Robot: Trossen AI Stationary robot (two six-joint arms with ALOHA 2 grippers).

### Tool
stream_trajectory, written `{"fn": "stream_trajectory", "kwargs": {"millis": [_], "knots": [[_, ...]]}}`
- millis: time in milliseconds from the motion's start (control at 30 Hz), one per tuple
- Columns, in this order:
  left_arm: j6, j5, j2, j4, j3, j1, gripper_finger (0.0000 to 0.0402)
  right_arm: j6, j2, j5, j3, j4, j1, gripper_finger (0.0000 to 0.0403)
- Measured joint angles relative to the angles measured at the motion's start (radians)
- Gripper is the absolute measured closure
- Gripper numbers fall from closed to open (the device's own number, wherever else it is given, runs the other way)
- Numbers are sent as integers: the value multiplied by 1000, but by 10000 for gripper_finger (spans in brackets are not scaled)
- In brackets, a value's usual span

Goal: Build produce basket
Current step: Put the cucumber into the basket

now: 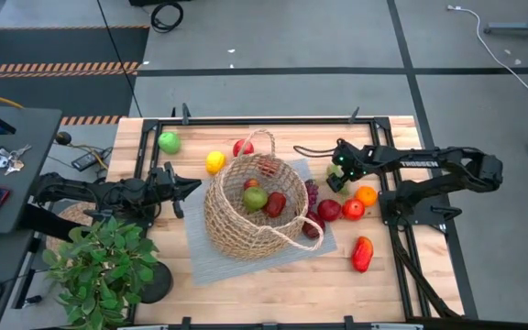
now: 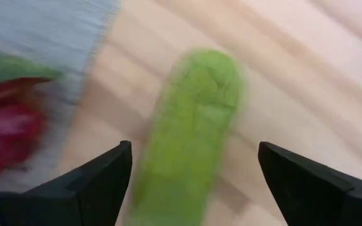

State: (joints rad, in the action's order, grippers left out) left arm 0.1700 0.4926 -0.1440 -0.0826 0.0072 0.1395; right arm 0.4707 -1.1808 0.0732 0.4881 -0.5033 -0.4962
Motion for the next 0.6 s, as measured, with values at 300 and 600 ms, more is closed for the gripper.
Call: {"fn": "stream_trajectory", "kwargs": {"millis": [300, 600], "knots": [[0, 0, 0, 0, 0, 0, 369, -11, 0, -37, 0, -15, -61, 55], [0, 0, 0, 0, 0, 0, 361, -29, -44, 15, 0, -14, -60, 59]]}}
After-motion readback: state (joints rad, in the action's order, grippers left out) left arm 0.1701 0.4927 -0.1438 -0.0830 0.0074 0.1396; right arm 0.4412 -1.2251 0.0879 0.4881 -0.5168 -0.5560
